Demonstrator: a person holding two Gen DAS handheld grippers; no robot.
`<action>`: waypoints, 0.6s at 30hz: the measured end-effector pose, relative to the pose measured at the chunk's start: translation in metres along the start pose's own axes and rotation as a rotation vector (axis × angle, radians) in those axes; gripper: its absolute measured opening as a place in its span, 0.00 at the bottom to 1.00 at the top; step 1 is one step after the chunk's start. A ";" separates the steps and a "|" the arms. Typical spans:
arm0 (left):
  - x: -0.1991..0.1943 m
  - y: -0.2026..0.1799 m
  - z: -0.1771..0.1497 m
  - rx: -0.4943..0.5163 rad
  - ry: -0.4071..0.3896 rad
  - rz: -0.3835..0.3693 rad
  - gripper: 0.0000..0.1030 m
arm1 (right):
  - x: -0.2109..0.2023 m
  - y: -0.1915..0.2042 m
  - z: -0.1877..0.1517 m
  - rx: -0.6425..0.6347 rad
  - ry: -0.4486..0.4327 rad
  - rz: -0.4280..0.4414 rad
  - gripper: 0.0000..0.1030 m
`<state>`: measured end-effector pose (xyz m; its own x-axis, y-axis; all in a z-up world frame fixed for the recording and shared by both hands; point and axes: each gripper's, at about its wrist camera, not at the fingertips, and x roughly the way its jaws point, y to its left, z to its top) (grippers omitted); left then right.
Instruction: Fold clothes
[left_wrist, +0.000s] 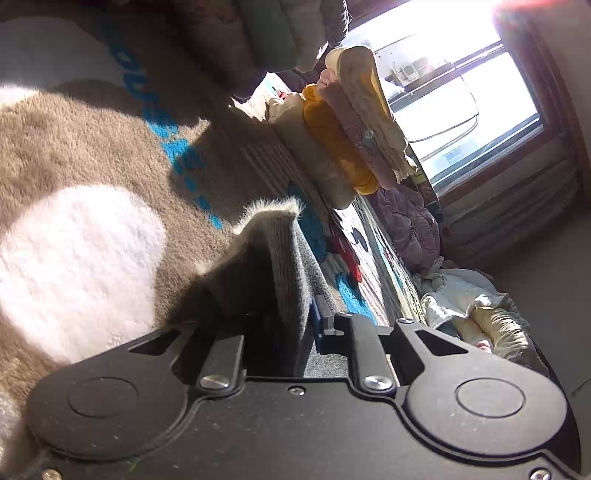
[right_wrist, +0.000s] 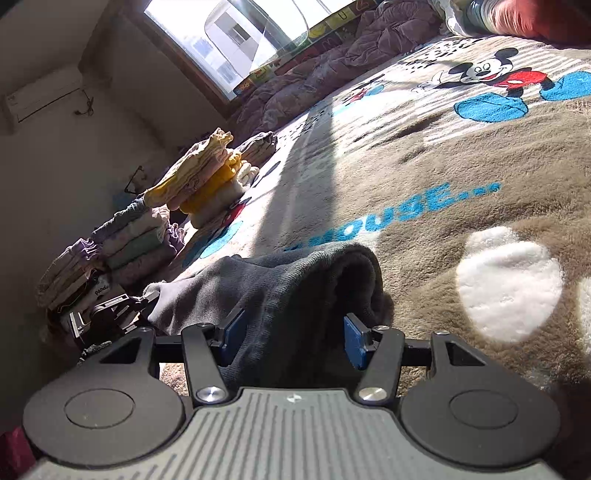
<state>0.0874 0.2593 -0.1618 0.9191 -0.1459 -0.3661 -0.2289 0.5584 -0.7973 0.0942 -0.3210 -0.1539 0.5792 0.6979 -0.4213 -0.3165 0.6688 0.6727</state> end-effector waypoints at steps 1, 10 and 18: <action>0.000 0.000 0.000 0.002 -0.001 0.001 0.15 | 0.004 -0.002 -0.003 0.025 0.025 0.019 0.55; 0.000 -0.003 -0.002 0.014 -0.006 0.012 0.15 | 0.021 -0.037 -0.011 0.375 0.036 0.160 0.55; 0.000 -0.003 -0.002 0.013 -0.009 0.011 0.15 | 0.023 -0.069 -0.032 0.703 -0.083 0.286 0.31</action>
<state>0.0873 0.2556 -0.1606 0.9194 -0.1328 -0.3702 -0.2346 0.5703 -0.7872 0.1050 -0.3427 -0.2293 0.6101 0.7792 -0.1435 0.0736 0.1245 0.9895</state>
